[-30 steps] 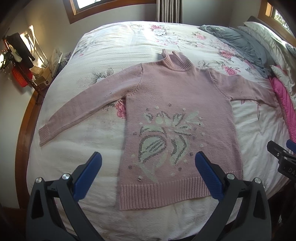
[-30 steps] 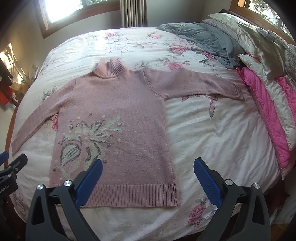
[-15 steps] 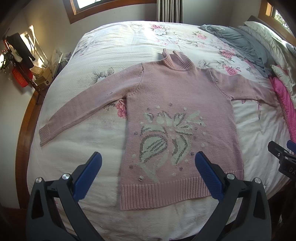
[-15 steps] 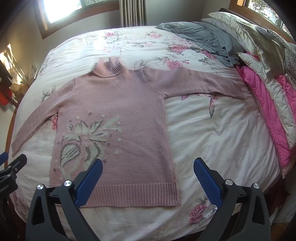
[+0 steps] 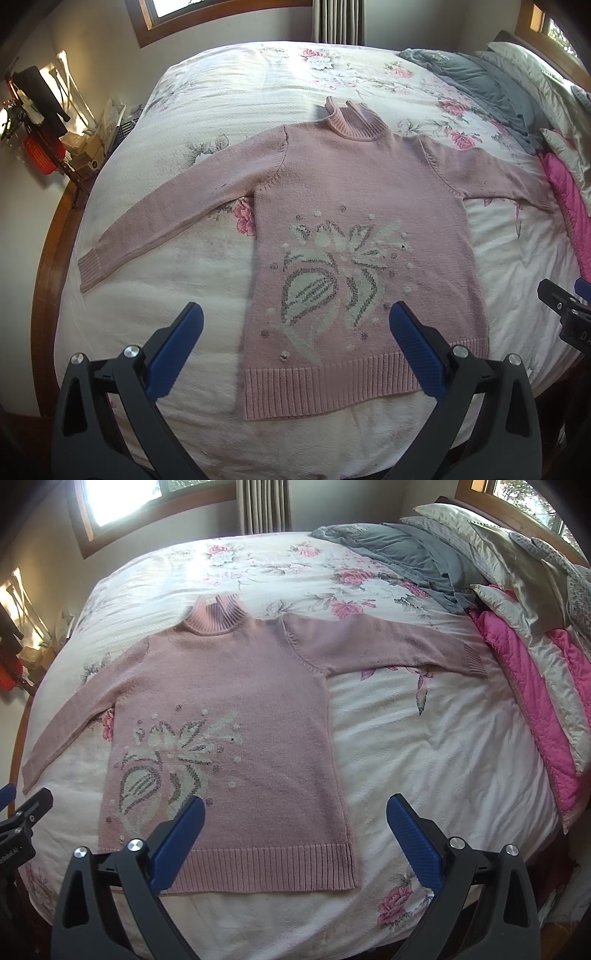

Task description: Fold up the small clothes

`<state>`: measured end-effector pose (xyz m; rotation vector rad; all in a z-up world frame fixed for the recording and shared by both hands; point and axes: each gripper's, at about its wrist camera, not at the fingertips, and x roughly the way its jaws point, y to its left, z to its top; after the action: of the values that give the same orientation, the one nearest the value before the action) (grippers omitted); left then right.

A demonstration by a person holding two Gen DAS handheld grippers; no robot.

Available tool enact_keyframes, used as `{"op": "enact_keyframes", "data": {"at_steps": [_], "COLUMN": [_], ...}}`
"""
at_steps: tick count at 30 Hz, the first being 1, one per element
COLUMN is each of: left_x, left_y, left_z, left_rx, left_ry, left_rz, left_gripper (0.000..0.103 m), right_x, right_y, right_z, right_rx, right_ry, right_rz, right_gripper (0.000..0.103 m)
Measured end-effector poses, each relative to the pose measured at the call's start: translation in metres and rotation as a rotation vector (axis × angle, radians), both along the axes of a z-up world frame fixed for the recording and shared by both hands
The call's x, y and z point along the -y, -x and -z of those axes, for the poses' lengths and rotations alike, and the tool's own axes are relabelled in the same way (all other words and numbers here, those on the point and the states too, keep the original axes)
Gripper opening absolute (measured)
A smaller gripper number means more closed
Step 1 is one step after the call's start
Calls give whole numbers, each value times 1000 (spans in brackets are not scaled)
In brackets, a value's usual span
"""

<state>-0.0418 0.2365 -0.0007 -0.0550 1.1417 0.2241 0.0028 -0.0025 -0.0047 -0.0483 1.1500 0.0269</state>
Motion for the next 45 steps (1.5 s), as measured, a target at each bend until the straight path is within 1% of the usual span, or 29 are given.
{"op": "enact_keyframes", "data": {"at_steps": [12,22,24,26,27,29,30,32,33,34,37,39,41,43,45], "left_x": [-3,-17,-17,-15,-13,-9,-6,1,5,11,39,62,85,108,133], "left_y": [0,-3,-3,-4,-6,-9,-11,-19,-25,-33,-60,-82,-106,-131,-158], "left_z": [1,5,6,8,9,12,13,16,16,18,20,22,25,30,37], "left_rx": [0,-1,7,16,16,20,26,44,47,45,41,43,35,45,55], "left_ry": [3,2,3,-9,-12,4,26,95,120,127,82,58,61,65,57], "left_rz": [-1,-9,-4,2,4,4,5,5,-4,-15,-23,-22,-29,-38,-45], "left_gripper": [100,100,100,100,100,100,100,100,100,100,100,100,100,100,100], "right_x": [-2,-5,-5,-5,-3,4,10,29,40,53,98,135,177,223,273], "right_y": [0,0,0,3,2,-5,-10,-22,-29,-38,-70,-96,-125,-157,-192], "right_z": [0,-1,-2,-3,-1,7,10,15,18,20,24,28,34,41,54], "right_rx": [2,7,41,112,122,94,76,55,41,22,2,-15,-26,-22,-34], "right_ry": [4,8,8,44,64,73,72,75,80,74,54,39,9,0,-29], "right_rz": [4,1,-5,-8,-15,-35,-41,-34,-24,-23,-17,5,35,85,144], "right_gripper": [99,99,99,99,99,99,99,99,99,99,99,99,99,99,99]}}
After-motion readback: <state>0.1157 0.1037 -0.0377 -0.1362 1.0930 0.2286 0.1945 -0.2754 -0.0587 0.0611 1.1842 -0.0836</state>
